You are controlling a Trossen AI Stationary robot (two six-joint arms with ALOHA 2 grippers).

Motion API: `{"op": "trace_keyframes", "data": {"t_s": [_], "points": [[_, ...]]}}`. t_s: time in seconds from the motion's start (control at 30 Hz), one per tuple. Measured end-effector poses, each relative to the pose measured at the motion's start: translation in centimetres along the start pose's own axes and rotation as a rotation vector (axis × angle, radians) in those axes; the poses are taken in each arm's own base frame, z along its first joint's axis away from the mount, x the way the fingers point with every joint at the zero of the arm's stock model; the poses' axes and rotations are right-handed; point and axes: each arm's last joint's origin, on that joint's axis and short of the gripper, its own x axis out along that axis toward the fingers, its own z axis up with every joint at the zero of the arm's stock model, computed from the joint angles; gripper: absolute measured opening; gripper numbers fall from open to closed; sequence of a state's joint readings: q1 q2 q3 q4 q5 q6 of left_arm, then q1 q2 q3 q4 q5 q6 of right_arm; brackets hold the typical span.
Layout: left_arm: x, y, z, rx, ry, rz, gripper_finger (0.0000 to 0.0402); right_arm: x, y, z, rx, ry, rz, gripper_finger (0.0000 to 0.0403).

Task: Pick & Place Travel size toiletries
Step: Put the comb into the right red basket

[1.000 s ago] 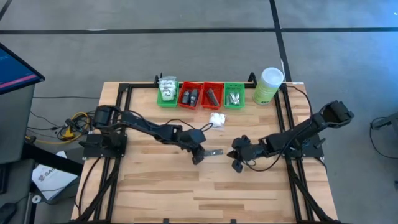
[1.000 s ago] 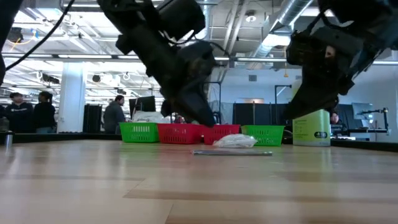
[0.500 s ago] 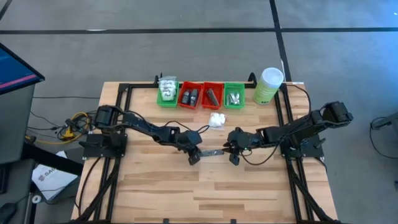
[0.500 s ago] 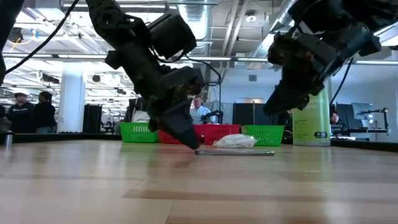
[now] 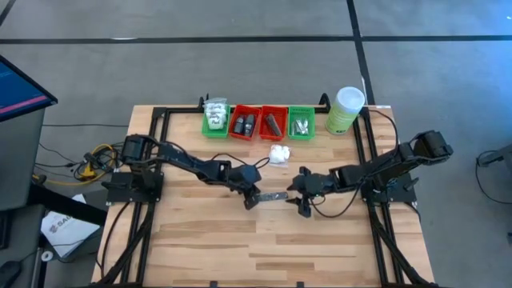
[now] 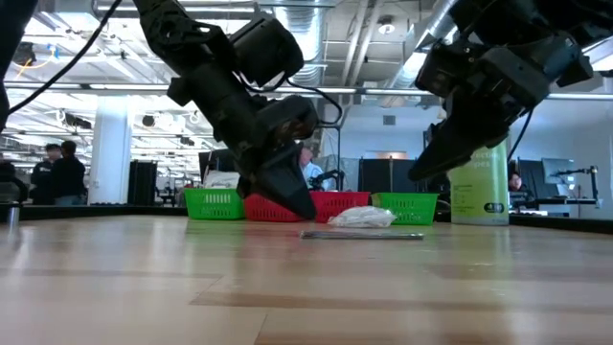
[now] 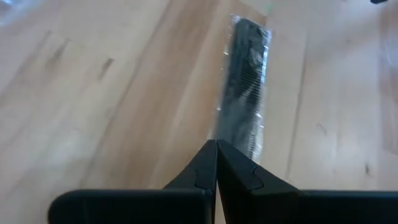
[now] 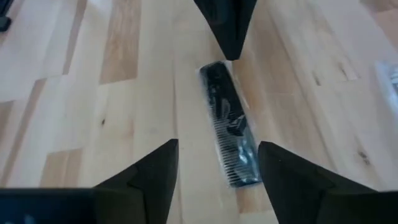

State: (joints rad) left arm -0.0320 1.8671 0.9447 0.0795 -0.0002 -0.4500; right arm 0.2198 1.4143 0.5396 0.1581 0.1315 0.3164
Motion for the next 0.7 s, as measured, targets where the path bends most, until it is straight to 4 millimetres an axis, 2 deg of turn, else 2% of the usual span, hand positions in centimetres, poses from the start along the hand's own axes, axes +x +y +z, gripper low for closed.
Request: {"op": "trace_keyframes", "data": {"t_s": [0.17, 0.27, 0.53, 0.7], "points": [[0.1, 0.6, 0.2, -0.011, 0.002, 0.0, 0.0001, 0.0, 0.0, 0.0, -0.012, 0.0, -0.001, 0.0207], [0.3, 1.0, -0.4, -0.016, 0.03, 0.006, 0.0001, 0.0, -0.2, 0.0, -0.009, -0.001, -0.005, 0.0205], [0.2, -0.4, -0.5, 0.014, 0.002, -0.047, 0.0001, 0.0, -0.2, 0.0, -0.009, -0.001, -0.005, 0.0209], [0.2, -0.6, -0.6, 0.02, -0.001, -0.042, 0.0001, 0.0, -0.2, 0.1, -0.008, -0.002, -0.005, 0.0209]]}}
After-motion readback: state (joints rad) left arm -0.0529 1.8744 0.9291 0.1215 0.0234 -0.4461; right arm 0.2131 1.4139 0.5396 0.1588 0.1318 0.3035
